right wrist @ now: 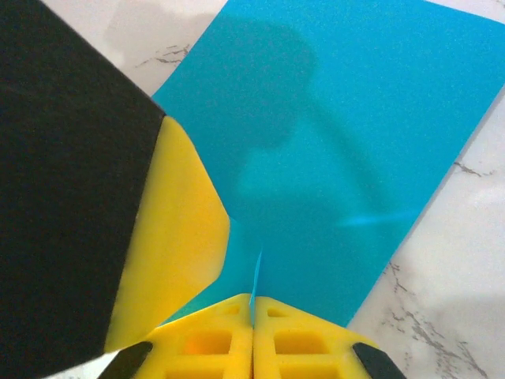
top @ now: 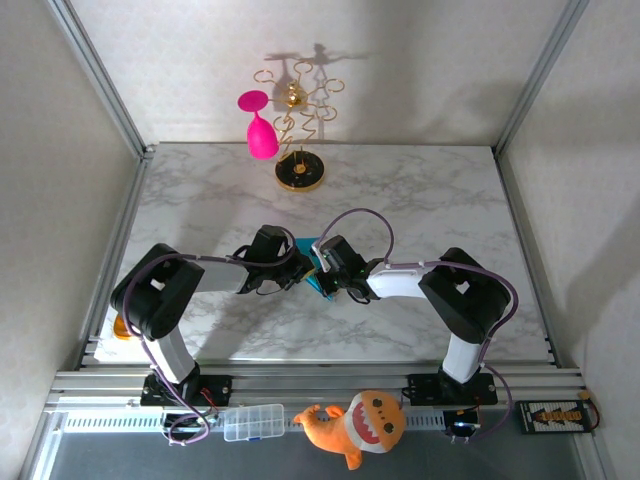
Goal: Fold a paper plane with a square sheet of paper (pick it up from the middle)
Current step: Third fold the triangle at the center of the table.
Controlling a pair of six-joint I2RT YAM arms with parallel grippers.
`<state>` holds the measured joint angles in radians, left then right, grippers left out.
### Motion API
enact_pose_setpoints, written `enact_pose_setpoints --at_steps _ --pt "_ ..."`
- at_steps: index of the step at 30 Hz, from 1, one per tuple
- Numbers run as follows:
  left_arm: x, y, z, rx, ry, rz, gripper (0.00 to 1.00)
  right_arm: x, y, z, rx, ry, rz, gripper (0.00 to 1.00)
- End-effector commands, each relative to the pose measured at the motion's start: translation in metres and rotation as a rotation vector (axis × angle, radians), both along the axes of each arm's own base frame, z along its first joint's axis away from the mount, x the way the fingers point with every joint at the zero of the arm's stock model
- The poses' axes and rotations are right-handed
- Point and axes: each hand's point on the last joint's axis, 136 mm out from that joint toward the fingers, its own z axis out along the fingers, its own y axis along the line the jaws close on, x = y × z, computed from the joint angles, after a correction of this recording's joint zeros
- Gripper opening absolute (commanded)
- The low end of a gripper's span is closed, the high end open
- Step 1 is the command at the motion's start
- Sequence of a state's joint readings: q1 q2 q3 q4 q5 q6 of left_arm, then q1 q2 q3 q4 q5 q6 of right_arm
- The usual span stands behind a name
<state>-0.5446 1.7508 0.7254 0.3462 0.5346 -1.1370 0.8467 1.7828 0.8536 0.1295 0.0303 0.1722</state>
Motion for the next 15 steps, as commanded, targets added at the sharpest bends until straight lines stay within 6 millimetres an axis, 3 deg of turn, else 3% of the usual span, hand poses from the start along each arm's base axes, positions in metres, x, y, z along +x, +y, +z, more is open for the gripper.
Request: enact_pose_setpoints --at_steps 1,15 --pt "-0.004 0.000 -0.011 0.031 0.011 -0.020 0.07 0.000 -0.006 -0.010 -0.038 0.036 -0.014 0.08" --pt "-0.008 0.006 -0.023 0.074 0.039 -0.023 0.05 0.000 -0.006 -0.011 -0.043 0.040 -0.014 0.08"
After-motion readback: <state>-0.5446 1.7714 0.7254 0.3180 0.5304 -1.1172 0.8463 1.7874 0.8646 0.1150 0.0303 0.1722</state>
